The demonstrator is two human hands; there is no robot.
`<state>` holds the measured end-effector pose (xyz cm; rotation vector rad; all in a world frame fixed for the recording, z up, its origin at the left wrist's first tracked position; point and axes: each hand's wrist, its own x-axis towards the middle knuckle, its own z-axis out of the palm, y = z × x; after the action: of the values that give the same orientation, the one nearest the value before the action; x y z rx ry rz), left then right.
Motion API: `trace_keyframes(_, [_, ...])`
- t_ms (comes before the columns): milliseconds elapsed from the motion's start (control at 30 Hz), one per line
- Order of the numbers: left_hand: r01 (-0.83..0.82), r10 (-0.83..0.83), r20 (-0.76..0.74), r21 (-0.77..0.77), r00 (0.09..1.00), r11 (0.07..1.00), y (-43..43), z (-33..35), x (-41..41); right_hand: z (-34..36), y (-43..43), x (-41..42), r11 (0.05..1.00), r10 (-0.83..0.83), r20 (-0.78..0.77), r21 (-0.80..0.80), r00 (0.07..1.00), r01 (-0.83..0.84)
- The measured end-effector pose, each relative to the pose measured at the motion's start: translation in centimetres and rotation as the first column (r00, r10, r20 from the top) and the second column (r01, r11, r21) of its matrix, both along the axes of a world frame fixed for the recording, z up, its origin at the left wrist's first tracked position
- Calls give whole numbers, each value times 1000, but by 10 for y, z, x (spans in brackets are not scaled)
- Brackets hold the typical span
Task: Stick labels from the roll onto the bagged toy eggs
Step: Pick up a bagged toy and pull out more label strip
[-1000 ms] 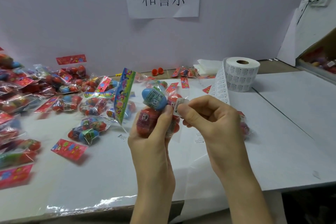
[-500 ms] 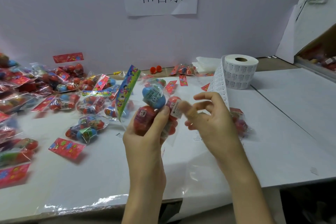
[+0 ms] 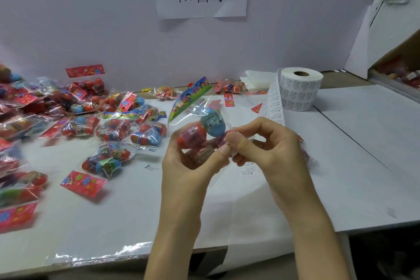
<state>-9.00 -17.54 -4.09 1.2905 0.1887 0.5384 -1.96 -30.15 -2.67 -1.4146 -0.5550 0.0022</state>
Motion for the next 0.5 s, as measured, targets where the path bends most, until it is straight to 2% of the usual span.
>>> trace_keyframes(133, [46,-46,-18,-20,999,999,3,-3,1,1,-4,1,995,53,-130,97,990,-40])
trace_keyframes(367, [22,-22,-1,40,1000,999,4,-6,1,4,-6,-1,997,57,-24,-53,998,-58])
trace_keyframes(500, [64,-64,-2,18,998,998,10,-7,0,4,-5,-1,997,79,-75,7,994,-78])
